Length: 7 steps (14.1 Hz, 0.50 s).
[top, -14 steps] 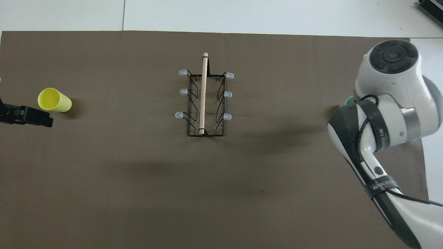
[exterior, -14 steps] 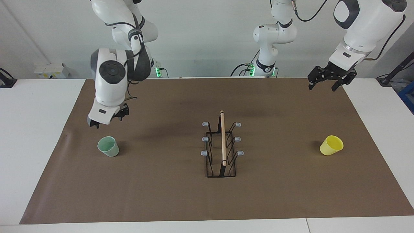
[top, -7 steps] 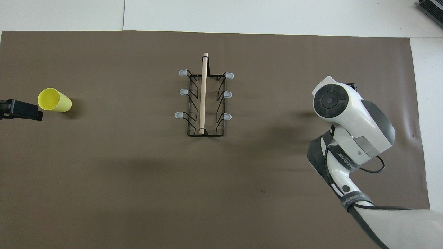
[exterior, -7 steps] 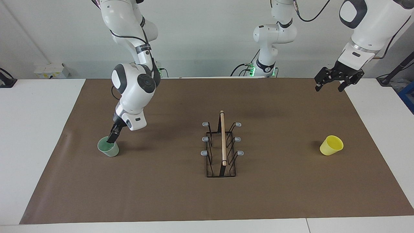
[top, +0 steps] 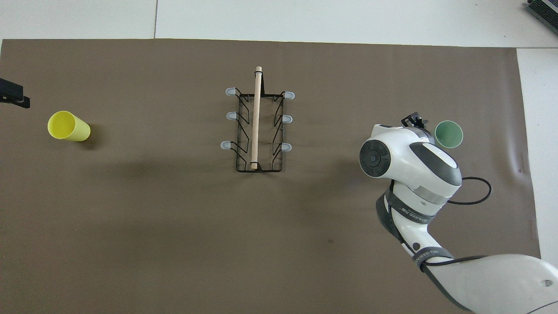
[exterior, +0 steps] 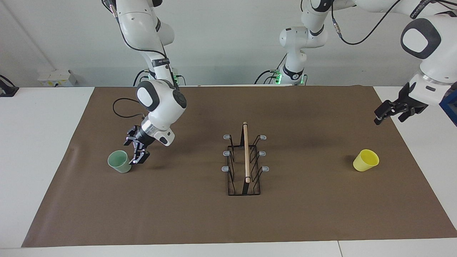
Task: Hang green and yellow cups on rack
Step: 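Move the right gripper over the pale green cup and lower it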
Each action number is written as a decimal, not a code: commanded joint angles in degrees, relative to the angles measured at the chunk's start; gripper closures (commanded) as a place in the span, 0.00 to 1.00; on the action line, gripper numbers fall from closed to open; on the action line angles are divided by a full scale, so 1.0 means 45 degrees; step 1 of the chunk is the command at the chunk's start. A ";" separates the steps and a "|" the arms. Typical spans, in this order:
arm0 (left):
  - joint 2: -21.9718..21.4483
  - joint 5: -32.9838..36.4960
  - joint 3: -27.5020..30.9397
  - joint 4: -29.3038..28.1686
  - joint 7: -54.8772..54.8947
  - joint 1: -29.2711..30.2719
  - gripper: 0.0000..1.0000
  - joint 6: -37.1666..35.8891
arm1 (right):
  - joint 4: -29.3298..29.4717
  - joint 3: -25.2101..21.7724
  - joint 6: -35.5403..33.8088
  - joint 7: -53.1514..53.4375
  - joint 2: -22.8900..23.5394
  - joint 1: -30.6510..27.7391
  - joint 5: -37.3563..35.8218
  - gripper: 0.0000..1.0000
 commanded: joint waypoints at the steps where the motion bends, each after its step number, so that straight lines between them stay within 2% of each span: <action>1: 0.1459 -0.0876 0.1369 0.1391 -0.0154 -0.0391 0.00 0.0551 | 0.0060 -0.0001 -0.0594 0.1232 0.0555 0.0218 -0.1424 0.00; 3: 0.2199 -0.1640 0.2172 0.1430 -0.0154 -0.0412 0.00 0.1390 | 0.0021 -0.0020 -0.0809 0.2168 0.0809 0.0258 -0.1644 0.00; 5: 0.2903 -0.1836 0.2273 0.1449 -0.0154 -0.0276 0.00 0.2210 | -0.0057 -0.0001 -0.1278 0.3378 0.1179 0.0393 -0.2362 0.00; 7: 0.3508 -0.2769 0.3010 0.1430 -0.0173 -0.0197 0.00 0.2526 | -0.0136 -0.0020 -0.1590 0.4434 0.1415 0.0512 -0.2678 0.00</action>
